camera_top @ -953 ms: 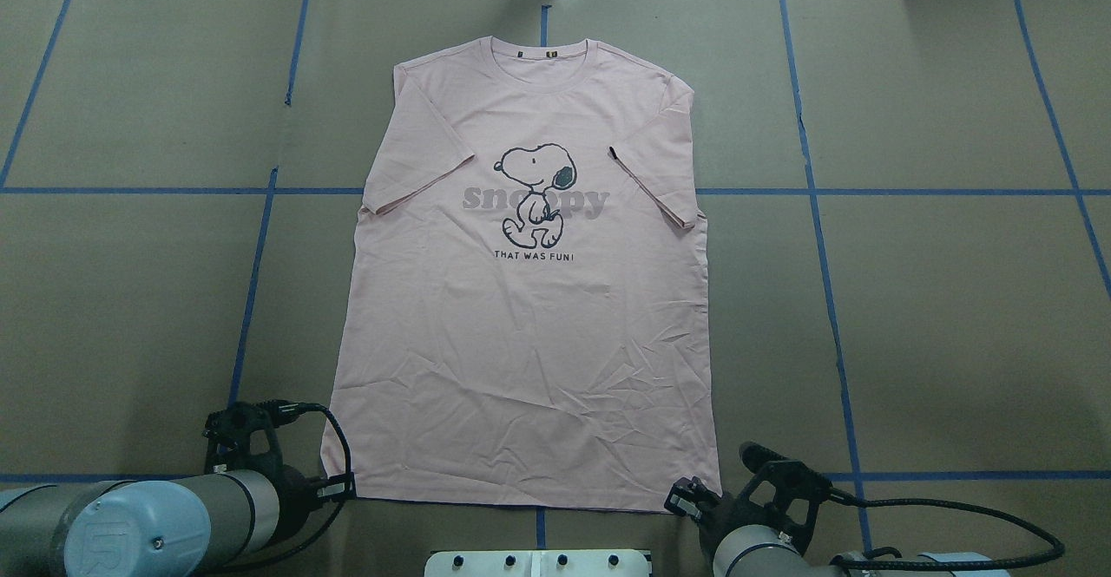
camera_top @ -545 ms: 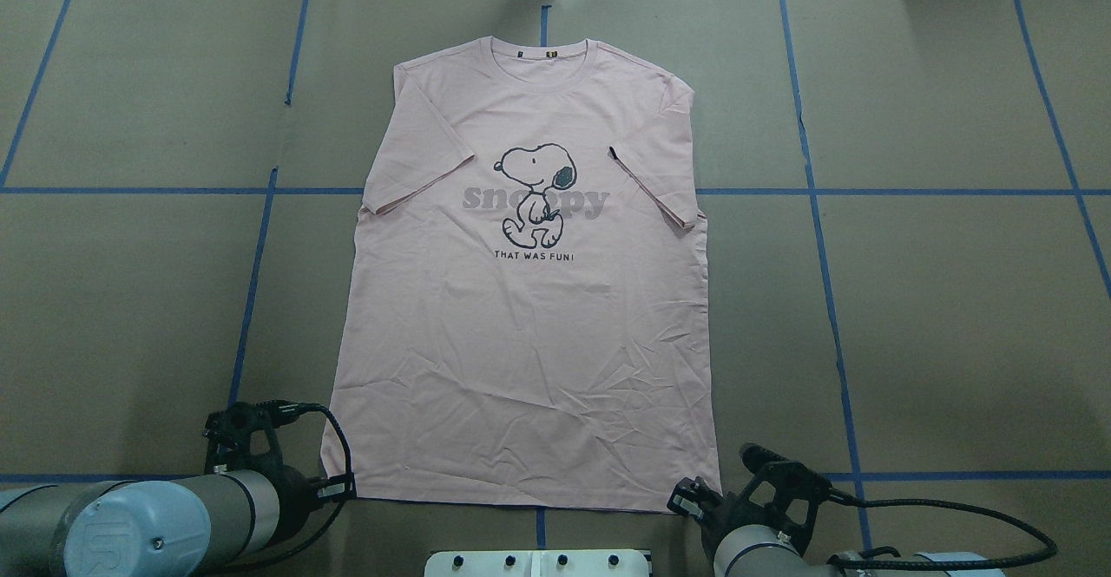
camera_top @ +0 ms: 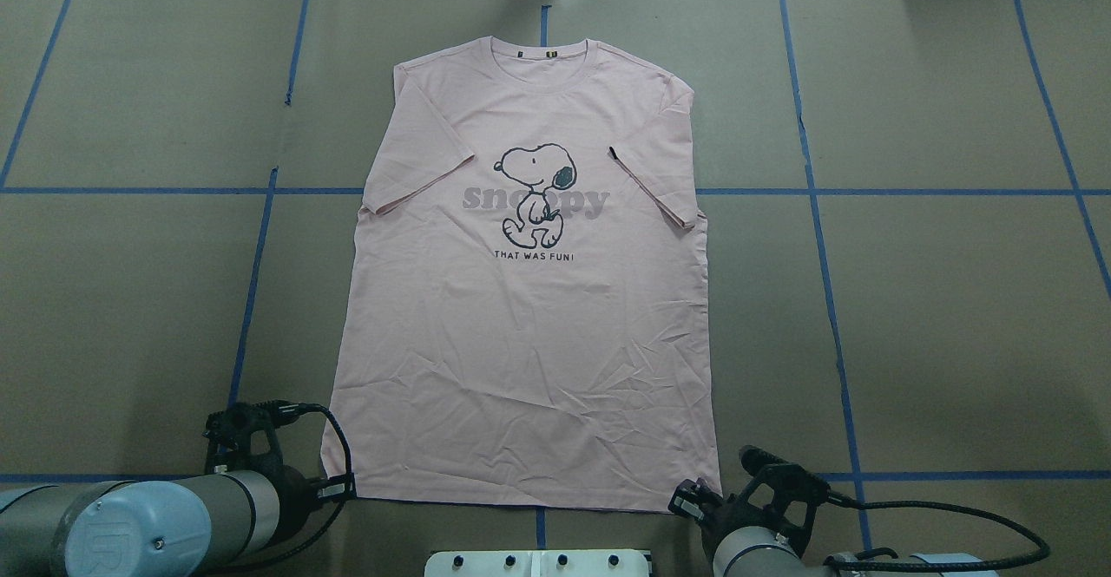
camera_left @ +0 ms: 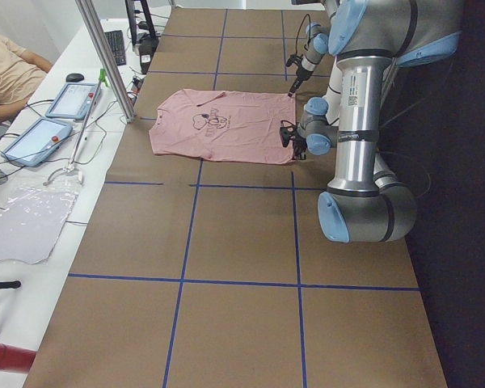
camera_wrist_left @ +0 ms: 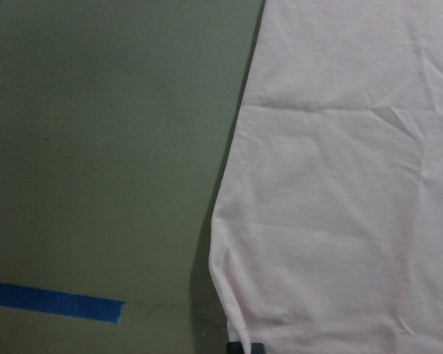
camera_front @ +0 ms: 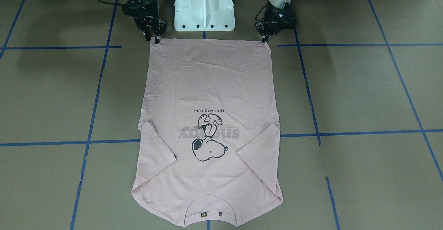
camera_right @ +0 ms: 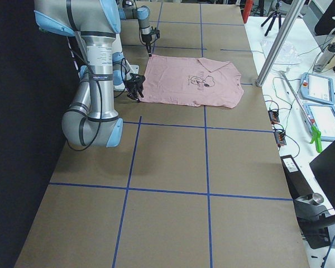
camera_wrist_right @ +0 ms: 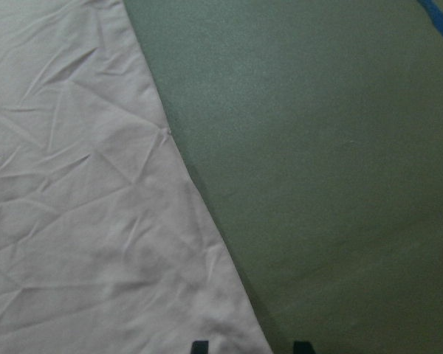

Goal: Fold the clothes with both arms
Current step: 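Pinch the hem corners with the left and right grippers, then lift the hem and fold it over toward the collar with both grippers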

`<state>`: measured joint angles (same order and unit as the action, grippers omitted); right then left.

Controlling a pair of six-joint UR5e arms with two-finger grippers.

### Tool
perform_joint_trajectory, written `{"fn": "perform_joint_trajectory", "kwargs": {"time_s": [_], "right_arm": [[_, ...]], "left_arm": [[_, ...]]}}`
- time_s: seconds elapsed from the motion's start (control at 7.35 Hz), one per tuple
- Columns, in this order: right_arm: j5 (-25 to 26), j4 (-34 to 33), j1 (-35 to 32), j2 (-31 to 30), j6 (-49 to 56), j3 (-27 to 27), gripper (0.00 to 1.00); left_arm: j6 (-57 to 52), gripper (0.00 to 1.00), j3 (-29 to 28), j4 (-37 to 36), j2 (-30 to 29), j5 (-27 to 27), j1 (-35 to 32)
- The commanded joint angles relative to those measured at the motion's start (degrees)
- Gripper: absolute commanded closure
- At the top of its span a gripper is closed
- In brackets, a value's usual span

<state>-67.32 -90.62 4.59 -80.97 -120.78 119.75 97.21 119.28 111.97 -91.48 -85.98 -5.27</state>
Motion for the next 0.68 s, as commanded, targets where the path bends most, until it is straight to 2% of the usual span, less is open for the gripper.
{"fn": "perform_joint_trajectory", "kwargs": {"time_s": [0.0, 0.41, 0.54], "right_arm": [[0.3, 0.1, 0.1, 0.5, -1.1, 0.0, 1.00], [0.2, 0.0, -0.1, 0.0, -1.6, 0.7, 1.00], [0.0, 0.0, -0.5, -0.3, -1.0, 4.3, 1.00]], "left_arm": [[0.0, 1.00, -0.1, 0.0, 0.1, 0.0, 0.0], [0.0, 1.00, 0.1, 0.0, 0.0, -0.1, 0.1], [-0.1, 1.00, 1.4, -0.1, 0.0, -0.1, -0.1]]}}
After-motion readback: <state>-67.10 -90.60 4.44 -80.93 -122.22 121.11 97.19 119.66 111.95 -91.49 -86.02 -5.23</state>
